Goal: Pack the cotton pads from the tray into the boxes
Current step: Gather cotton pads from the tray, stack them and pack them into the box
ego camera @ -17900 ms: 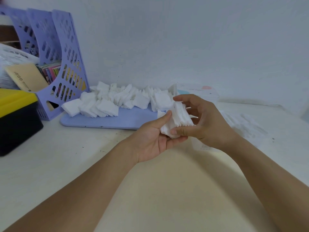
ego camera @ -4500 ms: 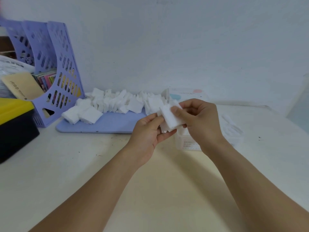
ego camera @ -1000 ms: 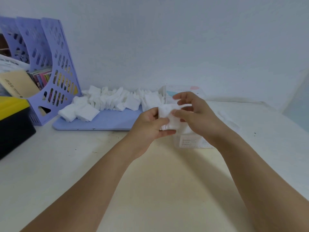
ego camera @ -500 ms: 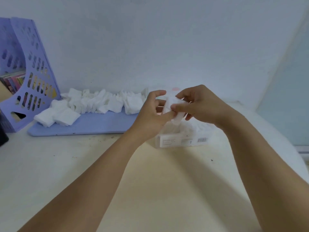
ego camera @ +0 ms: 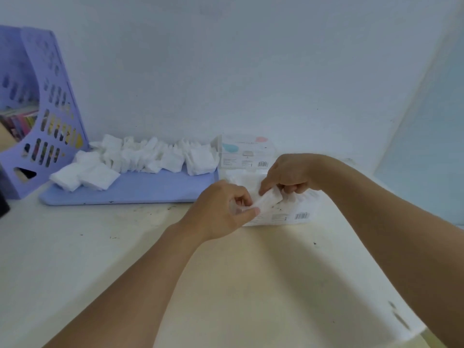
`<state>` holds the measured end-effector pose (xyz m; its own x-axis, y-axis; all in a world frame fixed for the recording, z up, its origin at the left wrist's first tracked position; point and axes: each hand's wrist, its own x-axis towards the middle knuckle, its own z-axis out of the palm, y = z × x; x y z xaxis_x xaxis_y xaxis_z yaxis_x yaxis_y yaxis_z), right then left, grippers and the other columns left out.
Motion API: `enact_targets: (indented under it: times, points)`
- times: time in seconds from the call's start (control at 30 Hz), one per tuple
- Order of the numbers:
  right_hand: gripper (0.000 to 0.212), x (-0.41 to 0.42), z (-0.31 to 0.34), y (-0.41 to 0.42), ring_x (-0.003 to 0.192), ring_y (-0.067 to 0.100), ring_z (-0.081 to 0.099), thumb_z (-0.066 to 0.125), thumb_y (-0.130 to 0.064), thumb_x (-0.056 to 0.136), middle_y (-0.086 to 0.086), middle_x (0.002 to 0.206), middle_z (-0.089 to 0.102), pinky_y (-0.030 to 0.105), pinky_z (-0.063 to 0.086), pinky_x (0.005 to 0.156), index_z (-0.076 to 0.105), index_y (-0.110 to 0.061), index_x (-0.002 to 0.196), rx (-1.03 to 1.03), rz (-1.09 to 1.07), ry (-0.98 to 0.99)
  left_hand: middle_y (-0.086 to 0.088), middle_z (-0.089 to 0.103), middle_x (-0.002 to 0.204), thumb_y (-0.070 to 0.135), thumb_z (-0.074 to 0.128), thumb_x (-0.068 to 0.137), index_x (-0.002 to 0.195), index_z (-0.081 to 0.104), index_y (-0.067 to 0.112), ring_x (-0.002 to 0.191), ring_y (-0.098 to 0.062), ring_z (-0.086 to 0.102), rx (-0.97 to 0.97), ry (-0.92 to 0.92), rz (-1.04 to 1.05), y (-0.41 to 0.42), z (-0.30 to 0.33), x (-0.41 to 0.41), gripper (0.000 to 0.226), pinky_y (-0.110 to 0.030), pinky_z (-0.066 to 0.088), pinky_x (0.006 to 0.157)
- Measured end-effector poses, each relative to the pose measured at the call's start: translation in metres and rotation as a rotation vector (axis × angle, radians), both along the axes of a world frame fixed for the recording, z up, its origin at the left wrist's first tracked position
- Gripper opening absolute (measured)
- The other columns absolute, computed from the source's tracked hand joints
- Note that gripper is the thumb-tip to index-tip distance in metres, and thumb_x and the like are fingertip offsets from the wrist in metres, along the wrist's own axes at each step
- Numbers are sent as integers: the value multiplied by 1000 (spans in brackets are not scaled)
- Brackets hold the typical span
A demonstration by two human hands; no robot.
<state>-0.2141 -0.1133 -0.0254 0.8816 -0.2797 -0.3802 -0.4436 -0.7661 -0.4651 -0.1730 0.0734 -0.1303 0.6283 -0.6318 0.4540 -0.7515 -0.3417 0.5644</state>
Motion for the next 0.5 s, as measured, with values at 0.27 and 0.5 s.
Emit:
enact_targets:
  times: [0.27, 0.5]
  points:
    - [27, 14, -15, 28, 43, 11, 55, 80, -29, 76, -6, 39, 56, 20, 41, 50, 61, -12, 68, -568, 218, 18, 17, 66, 94, 52, 69, 87, 104, 75, 31, 86, -4, 60, 102, -38, -45, -1, -1, 2, 28, -31, 53, 75]
    - [15, -4, 0, 21, 76, 1, 64, 80, -28, 76, -15, 74, 68, 16, 46, 63, 72, -19, 85, -356, 383, -353, 15, 66, 110, 52, 65, 91, 121, 72, 32, 96, -6, 63, 110, -9, -60, 1, -5, 9, 36, -27, 53, 80]
